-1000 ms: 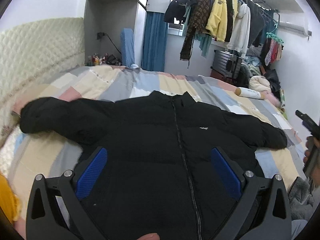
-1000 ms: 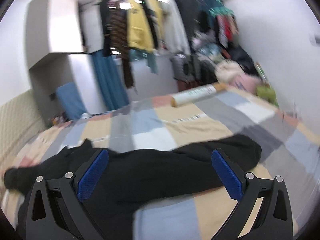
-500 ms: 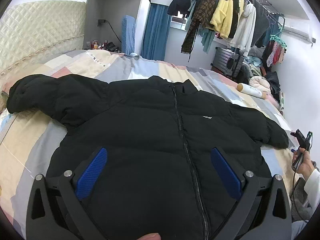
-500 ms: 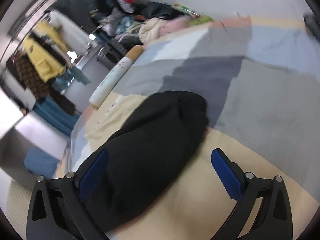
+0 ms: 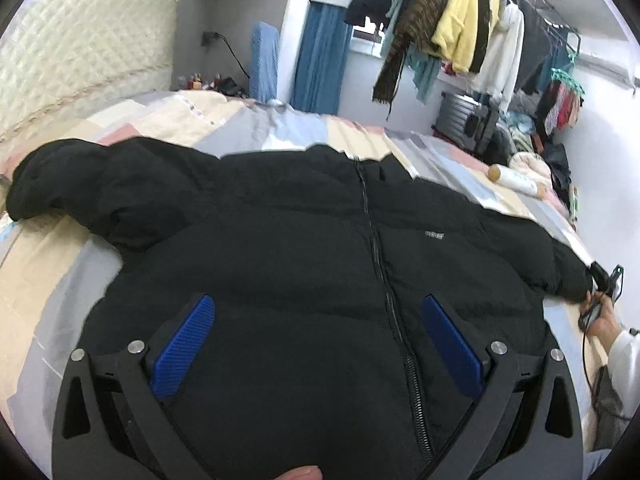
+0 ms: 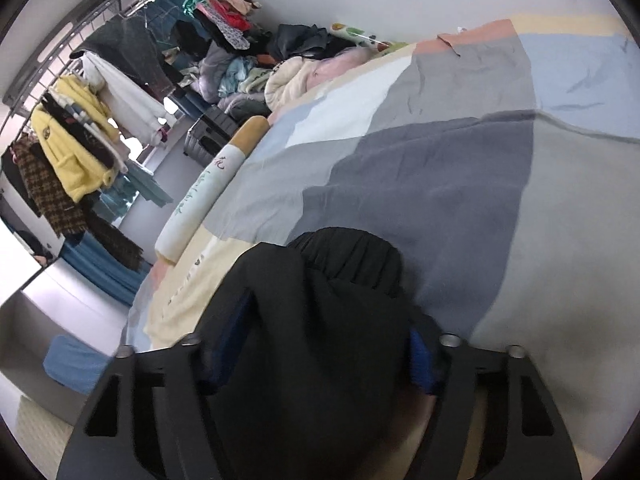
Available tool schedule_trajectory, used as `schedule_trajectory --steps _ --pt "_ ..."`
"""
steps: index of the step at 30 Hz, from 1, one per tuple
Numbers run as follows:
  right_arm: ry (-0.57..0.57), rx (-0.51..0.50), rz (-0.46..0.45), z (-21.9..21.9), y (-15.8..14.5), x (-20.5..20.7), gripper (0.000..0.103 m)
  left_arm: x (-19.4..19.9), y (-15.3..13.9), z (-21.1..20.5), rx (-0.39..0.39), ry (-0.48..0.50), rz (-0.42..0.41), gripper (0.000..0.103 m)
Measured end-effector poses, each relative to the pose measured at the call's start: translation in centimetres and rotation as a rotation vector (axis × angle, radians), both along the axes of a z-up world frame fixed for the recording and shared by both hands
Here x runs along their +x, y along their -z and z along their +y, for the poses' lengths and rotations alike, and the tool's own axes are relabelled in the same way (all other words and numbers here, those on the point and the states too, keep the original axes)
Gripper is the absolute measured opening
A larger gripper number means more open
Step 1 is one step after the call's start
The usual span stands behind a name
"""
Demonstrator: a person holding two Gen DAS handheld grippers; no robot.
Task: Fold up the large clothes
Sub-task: 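Lower the right tool onto the jacket sleeve cuff and close it, then lift the sleeve with the right tool and fold it across the jacket body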
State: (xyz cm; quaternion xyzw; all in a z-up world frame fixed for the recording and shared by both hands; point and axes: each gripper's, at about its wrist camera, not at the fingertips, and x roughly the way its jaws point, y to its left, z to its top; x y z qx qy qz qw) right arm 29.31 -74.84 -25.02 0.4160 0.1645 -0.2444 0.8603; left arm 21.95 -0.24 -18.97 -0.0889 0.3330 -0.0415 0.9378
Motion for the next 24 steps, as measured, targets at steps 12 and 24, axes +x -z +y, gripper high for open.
schedule_trajectory --steps 12,24 --pt "-0.016 -0.167 -0.058 1.9 -9.7 -2.5 0.012 -1.5 -1.1 -0.1 0.091 0.001 -0.026 0.103" --pt "-0.042 -0.299 -0.16 8.4 -23.0 -6.5 0.01 -5.3 -4.2 1.3 0.083 0.046 -0.083 0.103"
